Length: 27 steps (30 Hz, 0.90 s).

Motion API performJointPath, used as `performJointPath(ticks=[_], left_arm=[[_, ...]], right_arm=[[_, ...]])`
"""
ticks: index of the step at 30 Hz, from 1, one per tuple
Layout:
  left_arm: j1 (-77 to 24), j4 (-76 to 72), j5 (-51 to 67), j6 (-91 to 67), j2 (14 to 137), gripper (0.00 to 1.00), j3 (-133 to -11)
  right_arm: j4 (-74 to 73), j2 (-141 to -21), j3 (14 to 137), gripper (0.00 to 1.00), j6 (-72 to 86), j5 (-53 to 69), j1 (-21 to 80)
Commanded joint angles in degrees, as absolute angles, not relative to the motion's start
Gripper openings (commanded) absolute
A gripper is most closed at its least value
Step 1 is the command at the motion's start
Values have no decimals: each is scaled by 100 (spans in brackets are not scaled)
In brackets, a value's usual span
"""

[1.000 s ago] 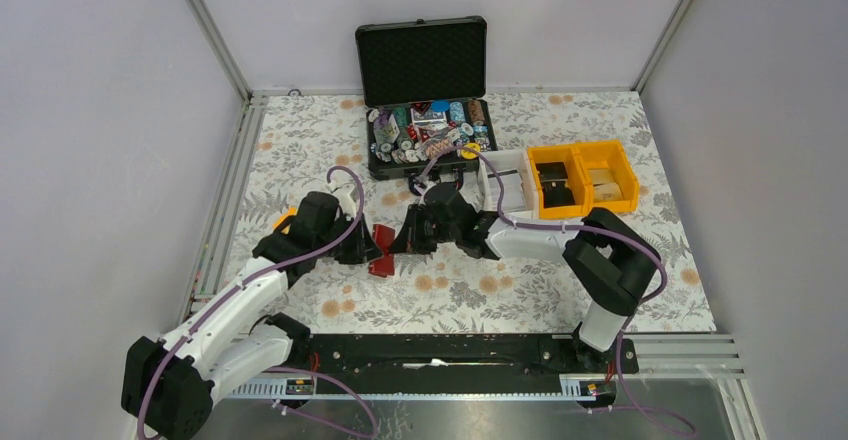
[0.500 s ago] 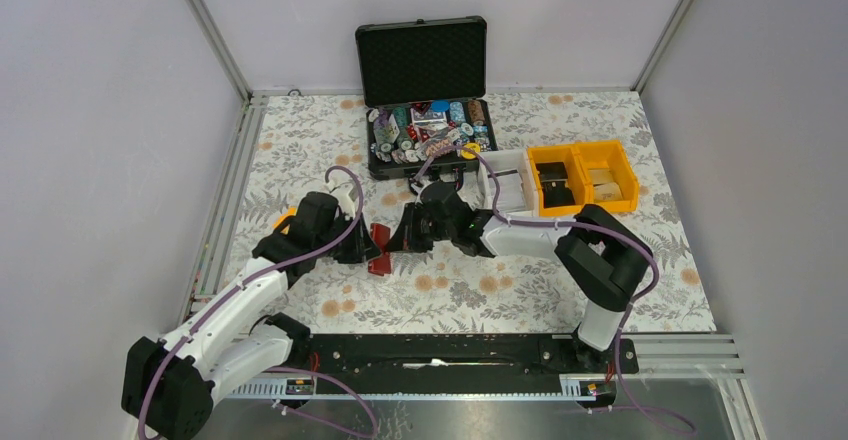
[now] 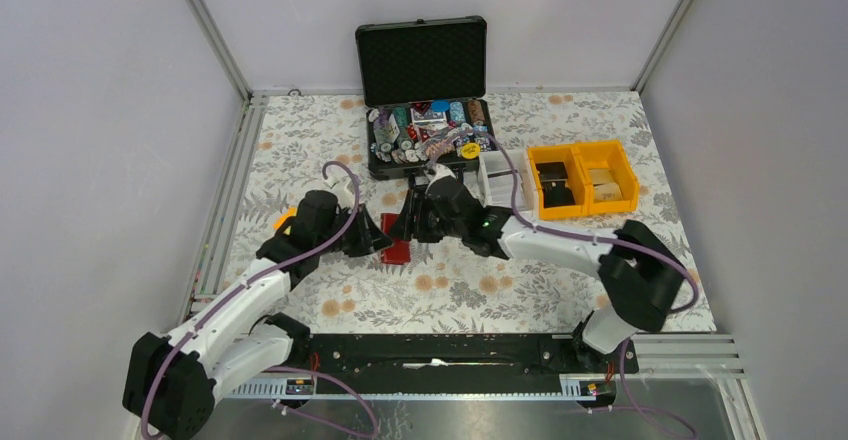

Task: Put the credit cards into the card holder
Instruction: Place the card holder at the center of the board, then reset both arms

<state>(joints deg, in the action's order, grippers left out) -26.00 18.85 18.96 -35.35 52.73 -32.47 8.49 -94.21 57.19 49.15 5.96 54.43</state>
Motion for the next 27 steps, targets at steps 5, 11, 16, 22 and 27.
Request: performJointPath(ticks=[5,11,16,22,27], left_arm=[[-2646,-668,2493,-4470,5939,0,-2717],[-2646,-1549,2640,-4490,6663,7,-2393],[-2641,-1654,2179,-4129,7061,32,-2292],[-2598,-1628,1526,-4374,6864,98,-2118],[-2363,-612,1051,-4377,5931,99,-2428]], right_arm=[[115,-7780,5138,74,4286,-768,4872],[35,-6880,4471,84,3878,-666,3843],[-384,-6561,4361,91,3418,-376,3178],[-818,-6348,4412,96,3039,-412,2603],[-1271,-6080,4570,100,2850,-1092,2382]])
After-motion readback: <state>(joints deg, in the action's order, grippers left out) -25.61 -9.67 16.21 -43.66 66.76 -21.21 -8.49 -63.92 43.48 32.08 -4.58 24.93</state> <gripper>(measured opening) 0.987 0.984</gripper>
